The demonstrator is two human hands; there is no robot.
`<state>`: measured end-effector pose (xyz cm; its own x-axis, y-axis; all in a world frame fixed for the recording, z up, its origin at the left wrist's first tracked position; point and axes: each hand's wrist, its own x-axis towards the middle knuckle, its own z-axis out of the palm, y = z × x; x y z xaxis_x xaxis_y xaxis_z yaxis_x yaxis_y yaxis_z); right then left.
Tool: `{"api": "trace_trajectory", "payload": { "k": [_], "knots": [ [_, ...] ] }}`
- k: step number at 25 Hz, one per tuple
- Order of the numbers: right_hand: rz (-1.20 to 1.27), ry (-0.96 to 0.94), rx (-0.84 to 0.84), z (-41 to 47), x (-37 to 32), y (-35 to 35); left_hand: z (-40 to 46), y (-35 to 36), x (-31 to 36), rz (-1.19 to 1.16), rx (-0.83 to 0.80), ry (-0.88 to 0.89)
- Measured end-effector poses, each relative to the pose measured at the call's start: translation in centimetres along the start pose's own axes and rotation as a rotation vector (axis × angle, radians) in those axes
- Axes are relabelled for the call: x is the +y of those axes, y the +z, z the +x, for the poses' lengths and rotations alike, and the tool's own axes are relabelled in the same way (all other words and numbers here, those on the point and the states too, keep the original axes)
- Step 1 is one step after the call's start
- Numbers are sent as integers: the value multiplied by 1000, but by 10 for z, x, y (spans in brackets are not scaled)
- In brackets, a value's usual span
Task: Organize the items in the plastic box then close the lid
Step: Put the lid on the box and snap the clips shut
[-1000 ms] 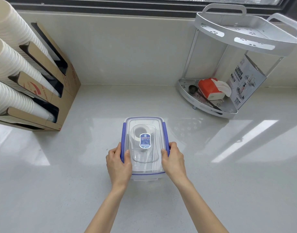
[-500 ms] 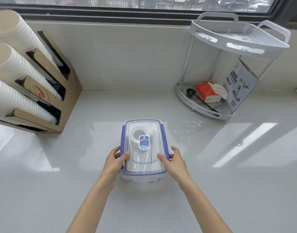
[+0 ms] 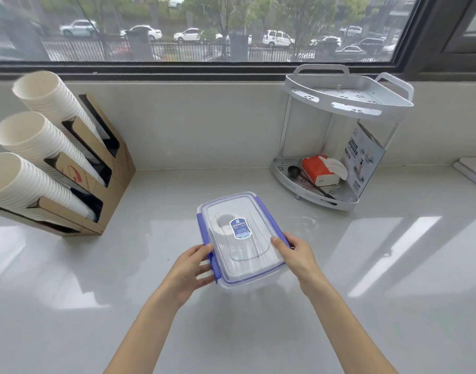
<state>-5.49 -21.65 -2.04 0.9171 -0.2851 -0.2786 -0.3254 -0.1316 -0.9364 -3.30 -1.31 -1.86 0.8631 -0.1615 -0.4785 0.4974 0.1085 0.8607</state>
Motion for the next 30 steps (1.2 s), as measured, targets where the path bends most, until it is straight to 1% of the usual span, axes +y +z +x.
{"api": "trace_trajectory", "payload": {
  "k": [5,8,11,15,22,25,30],
  "knots": [
    [62,-161,-3,7,-52,-44,2,31,49,11,-80,151],
    [44,-261,-5,14,-86,-72,2,56,82,-33,-115,208],
    [25,-328,25,20,-122,-102,2,83,113,-88,-198,252],
    [41,-404,51,29,-169,-138,6,119,153,-120,-287,282],
    [-91,-500,179,83,-234,-193,25,179,220,-122,-371,339],
    [-131,-549,236,107,-262,-211,40,205,246,-97,-375,353],
    [-194,-557,297,161,-292,-237,77,239,276,-143,-407,279]
  ]
}}
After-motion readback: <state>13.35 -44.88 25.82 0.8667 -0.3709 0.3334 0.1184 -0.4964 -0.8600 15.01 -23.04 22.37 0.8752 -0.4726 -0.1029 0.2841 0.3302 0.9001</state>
